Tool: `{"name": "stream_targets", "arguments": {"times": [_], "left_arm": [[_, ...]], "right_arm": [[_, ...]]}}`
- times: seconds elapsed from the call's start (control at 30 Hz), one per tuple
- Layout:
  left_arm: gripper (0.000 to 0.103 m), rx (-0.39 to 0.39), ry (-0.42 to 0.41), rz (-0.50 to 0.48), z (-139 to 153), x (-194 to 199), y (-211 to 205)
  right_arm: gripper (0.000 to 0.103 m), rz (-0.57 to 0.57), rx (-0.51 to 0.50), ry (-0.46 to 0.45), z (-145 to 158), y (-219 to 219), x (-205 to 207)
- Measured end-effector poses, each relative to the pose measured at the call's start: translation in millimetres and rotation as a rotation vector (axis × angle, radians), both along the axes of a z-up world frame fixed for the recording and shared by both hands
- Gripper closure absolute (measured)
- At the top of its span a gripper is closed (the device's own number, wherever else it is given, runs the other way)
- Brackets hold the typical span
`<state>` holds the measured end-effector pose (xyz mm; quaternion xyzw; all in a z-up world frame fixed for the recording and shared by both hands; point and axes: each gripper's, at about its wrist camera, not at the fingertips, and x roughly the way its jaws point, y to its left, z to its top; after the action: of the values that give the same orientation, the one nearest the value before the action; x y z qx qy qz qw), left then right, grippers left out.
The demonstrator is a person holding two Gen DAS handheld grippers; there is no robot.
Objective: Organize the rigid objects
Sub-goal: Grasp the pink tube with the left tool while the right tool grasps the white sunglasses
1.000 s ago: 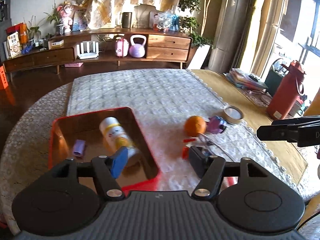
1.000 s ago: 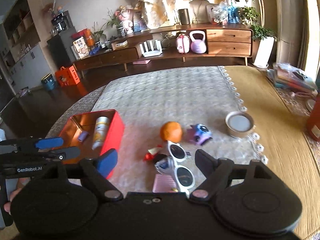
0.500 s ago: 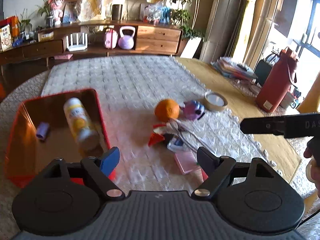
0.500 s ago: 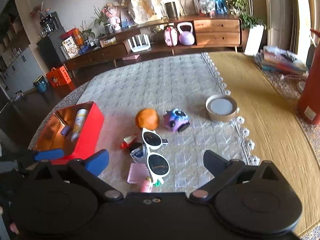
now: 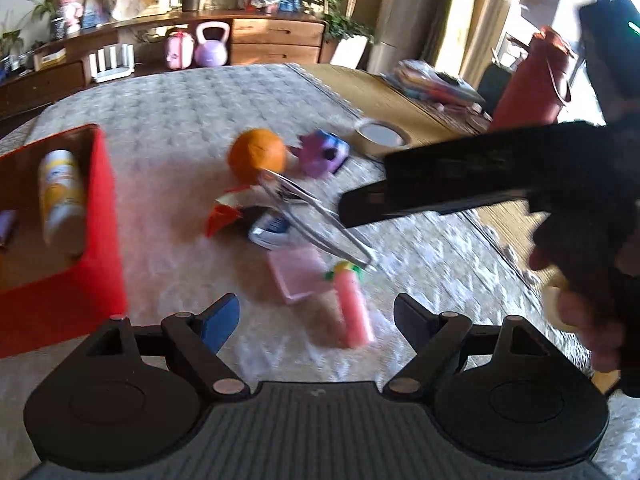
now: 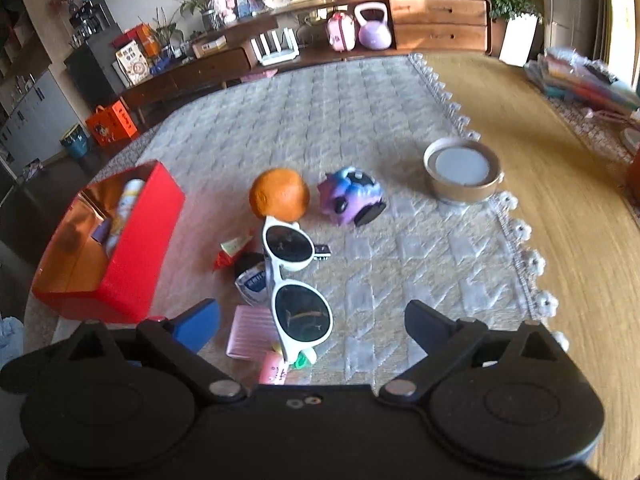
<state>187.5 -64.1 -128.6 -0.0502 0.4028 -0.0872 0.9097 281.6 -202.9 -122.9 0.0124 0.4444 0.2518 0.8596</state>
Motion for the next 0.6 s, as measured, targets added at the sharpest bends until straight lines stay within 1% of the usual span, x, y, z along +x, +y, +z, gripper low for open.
{"name": "stream_targets", "arguments": {"times": [0.13,0.17,0.23,0.3,0.4,0.47,0.53,0.57,0.6], "left_arm": [[0.019,0.014,-0.005,-0.029,-6,2,-15],[0.019,0.018,-0.008,-0.033,-7,2,-18],[0.020,0.034,-0.014,-0.023,-9,4,-21],[0.020,0.031,-0.005,-0.016,-14,7,-22],[0.020,0.025,0.000,-0.018,-18,10,-22],[0.025,0.034,-0.009,-0.029,-20,9,-25],[0.034,0.042,-0.011,-0.046,-20,10,-28],[0.040,0.043,-0.014,-0.053,-20,9,-30],[0.042,0.046,-0.014,-0.062,-20,9,-32]], "right_arm": [[0.009,0.008,0.006,0.036,-13,6,8],[0.012,0.008,0.006,0.042,-16,8,9],[0.016,0.005,0.006,0.052,-20,8,12],[0.021,0.006,0.023,0.074,-24,6,16],[0.023,0.019,0.046,0.091,-26,4,20],[0.025,0.020,0.061,0.103,-27,4,23],[0.026,0.026,0.079,0.113,-27,4,24],[0.028,0.029,0.083,0.116,-27,5,24],[0.029,0.031,0.082,0.117,-26,5,24]]}}
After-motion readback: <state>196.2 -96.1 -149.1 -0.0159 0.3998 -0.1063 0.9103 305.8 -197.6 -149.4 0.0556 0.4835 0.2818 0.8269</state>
